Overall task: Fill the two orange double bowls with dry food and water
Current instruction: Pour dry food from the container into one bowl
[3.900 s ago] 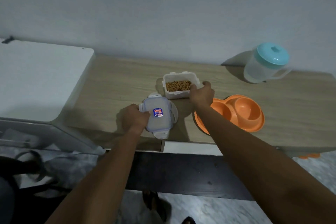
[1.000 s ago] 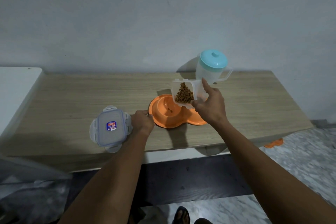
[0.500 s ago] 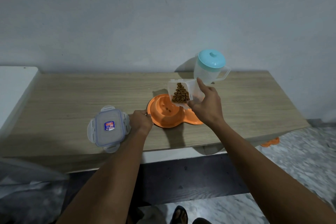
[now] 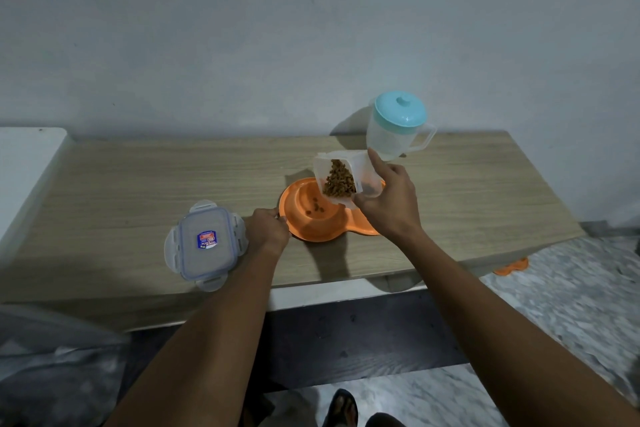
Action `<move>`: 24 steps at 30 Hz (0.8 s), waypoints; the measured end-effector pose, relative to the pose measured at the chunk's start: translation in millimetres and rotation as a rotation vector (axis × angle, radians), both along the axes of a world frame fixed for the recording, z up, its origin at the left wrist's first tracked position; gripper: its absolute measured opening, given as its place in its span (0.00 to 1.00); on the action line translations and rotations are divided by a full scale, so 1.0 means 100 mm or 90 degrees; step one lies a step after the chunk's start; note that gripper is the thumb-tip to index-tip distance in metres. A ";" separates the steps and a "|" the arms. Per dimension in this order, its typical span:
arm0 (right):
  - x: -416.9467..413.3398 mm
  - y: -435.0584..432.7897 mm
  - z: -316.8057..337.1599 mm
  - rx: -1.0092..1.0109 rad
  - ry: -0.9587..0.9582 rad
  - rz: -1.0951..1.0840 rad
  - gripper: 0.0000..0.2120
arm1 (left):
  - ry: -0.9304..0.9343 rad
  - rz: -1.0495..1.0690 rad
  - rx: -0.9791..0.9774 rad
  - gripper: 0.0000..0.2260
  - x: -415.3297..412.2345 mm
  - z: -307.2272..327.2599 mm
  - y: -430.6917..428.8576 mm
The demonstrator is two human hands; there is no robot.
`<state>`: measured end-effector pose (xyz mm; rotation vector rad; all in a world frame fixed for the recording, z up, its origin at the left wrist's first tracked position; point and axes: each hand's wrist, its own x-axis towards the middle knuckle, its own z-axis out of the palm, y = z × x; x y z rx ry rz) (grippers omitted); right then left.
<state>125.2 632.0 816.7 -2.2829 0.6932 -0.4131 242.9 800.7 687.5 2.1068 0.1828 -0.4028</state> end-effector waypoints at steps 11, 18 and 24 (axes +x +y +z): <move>0.01 -0.03 -0.01 0.024 0.001 -0.028 0.40 | -0.010 -0.006 0.008 0.10 -0.03 0.04 0.00; 0.01 -0.05 -0.01 0.032 0.005 -0.030 0.41 | -0.011 -0.006 0.002 0.10 -0.03 0.06 0.00; 0.00 -0.02 -0.01 0.031 -0.002 -0.032 0.41 | -0.015 -0.007 0.005 0.11 -0.04 0.08 0.00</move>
